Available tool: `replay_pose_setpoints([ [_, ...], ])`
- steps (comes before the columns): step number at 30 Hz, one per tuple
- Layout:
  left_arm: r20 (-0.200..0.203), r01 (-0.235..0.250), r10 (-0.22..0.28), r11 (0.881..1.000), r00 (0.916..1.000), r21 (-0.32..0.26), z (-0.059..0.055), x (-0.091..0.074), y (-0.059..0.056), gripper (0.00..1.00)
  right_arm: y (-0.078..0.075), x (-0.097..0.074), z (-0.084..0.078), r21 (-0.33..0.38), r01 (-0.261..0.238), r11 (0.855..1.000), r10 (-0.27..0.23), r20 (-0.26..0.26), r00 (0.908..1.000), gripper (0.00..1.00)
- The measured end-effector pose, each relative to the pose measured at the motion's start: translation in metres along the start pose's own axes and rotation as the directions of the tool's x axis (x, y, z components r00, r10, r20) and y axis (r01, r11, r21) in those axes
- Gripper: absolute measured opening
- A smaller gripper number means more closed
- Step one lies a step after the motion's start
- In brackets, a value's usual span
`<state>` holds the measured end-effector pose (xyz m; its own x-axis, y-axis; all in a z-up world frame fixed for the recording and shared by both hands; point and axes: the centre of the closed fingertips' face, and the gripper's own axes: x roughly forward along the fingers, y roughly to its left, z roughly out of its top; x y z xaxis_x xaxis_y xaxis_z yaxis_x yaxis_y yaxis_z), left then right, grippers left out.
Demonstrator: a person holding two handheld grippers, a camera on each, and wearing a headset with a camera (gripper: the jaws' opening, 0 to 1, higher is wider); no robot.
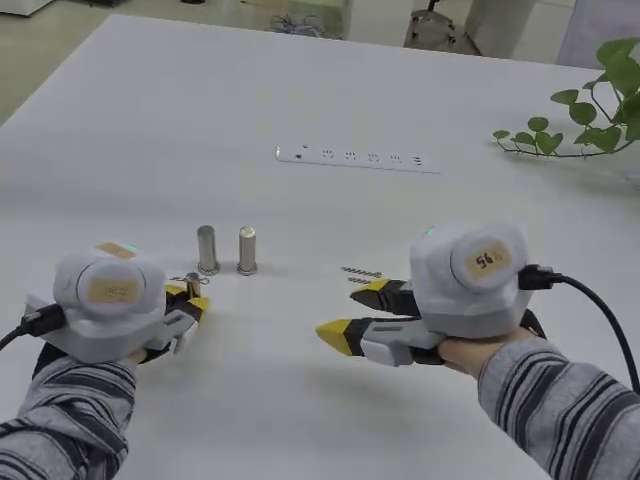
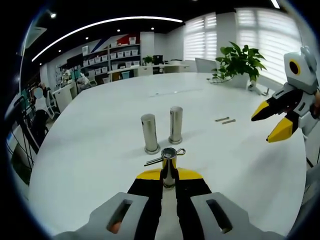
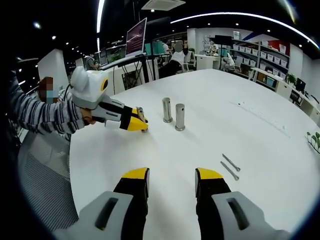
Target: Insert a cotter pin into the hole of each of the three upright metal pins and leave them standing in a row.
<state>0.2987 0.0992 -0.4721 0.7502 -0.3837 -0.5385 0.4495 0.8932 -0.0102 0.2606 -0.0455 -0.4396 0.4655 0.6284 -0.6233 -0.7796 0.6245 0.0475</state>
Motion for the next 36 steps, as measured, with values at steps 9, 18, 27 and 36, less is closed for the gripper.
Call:
replay_pose_setpoints([
  [9,0.003,0.007,-0.007,1.0,1.0,-0.019,-0.002,0.002,0.001,0.05,0.002,0.004,-0.003,0.03,-0.001,1.0,0.001,0.004,1.0,0.32],
  [18,0.0,0.013,-0.013,1.0,0.9999,0.011,-0.002,0.002,0.0,0.05,0.003,0.005,-0.005,0.035,-0.001,0.999,0.001,0.001,1.0,0.32],
  [27,0.009,0.007,-0.007,1.0,0.9999,0.006,-0.002,0.0,0.002,0.08,0.003,0.007,-0.004,0.05,0.003,0.999,-0.004,0.012,0.9999,0.33],
  [36,0.035,0.011,-0.009,0.998,0.9993,-0.058,-0.001,-0.013,0.001,0.2,0.004,0.006,0.022,0.055,0.001,0.998,-0.008,0.127,0.9919,0.35],
])
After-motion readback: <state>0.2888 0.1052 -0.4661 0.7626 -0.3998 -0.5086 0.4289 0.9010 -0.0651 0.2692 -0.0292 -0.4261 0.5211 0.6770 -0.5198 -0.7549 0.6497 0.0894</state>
